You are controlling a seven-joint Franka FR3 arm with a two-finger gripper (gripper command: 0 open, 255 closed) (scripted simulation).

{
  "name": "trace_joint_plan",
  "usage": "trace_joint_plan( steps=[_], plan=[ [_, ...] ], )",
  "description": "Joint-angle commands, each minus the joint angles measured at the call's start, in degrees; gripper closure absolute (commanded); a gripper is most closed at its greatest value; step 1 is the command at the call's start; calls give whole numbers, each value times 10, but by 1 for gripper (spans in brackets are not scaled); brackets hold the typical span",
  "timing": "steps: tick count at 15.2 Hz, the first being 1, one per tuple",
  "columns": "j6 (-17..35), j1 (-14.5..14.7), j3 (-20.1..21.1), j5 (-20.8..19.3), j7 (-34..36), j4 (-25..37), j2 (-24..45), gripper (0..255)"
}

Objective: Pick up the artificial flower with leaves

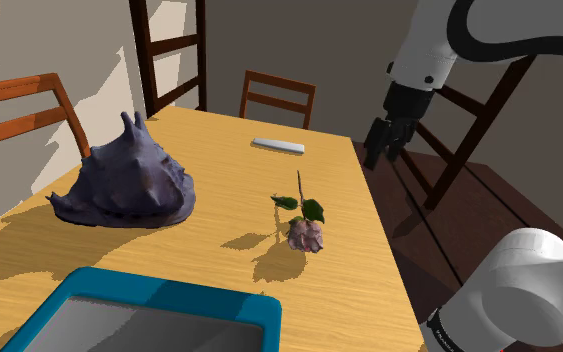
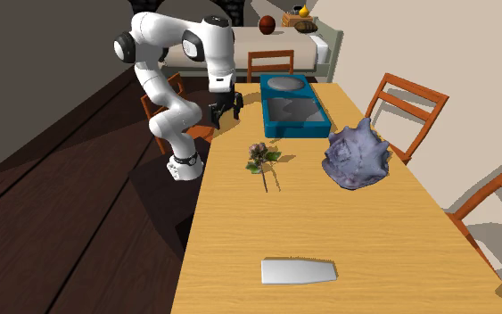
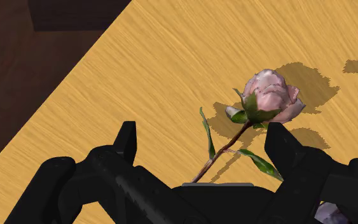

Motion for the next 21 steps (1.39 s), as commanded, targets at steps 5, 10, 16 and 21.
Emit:
trace_joint_plan(
  steps=[5,10,16,21],
  plan=[
    [95,-7,15,28,39,-38,38,0],
    [218,-14,35,61,82,-66,108,0],
    [364,-20,56,96,127,-69,218,0],
    [419,-19,60,106,127,-84,254,0]
  ],
)
